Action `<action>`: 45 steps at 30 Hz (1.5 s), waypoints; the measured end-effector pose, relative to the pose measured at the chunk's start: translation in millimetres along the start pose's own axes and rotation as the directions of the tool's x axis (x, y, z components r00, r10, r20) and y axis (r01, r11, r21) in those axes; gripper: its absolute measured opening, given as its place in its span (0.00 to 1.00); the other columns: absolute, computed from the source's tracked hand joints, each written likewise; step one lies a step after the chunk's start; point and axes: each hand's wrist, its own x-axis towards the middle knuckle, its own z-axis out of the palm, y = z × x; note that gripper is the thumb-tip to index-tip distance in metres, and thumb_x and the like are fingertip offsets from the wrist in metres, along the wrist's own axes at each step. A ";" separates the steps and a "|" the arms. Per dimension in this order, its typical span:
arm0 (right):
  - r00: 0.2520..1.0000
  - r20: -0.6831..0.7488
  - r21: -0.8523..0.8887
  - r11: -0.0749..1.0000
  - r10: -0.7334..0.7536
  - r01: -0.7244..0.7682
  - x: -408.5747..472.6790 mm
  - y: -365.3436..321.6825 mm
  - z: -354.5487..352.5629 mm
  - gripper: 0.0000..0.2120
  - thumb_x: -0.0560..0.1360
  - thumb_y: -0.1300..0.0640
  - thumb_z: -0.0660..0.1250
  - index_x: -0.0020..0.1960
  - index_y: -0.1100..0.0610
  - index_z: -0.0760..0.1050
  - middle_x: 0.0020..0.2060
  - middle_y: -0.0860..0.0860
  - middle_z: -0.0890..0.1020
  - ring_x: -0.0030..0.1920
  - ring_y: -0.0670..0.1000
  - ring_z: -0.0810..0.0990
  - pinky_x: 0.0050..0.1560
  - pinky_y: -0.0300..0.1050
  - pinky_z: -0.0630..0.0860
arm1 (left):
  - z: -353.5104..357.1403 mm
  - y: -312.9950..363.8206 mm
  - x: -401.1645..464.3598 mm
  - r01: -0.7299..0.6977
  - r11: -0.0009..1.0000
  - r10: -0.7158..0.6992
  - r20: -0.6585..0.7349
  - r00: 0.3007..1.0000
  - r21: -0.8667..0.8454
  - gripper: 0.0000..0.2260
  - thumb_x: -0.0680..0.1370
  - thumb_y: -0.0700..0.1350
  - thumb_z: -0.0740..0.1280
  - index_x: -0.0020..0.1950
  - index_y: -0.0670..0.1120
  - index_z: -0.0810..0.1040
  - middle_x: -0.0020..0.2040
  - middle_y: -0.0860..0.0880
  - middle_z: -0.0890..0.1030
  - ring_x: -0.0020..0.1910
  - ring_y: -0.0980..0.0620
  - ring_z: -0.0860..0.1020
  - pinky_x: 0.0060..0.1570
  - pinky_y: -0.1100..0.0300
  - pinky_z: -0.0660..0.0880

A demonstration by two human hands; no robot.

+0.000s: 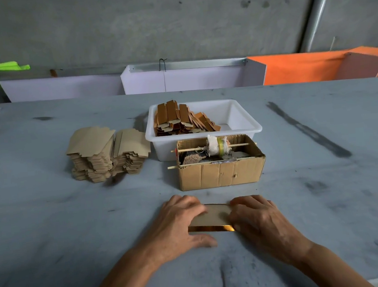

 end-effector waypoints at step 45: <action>0.714 0.222 0.919 0.104 0.664 -0.381 11.5 -29.3 -42.5 0.07 0.74 0.59 0.68 0.44 0.64 0.80 0.38 0.57 0.84 0.28 0.46 0.76 0.33 0.42 0.70 | -24.3 44.8 8.5 0.184 0.536 -0.711 -0.324 0.624 -0.824 0.10 0.66 0.45 0.77 0.41 0.51 0.79 0.30 0.53 0.76 0.30 0.55 0.73 0.32 0.68 0.69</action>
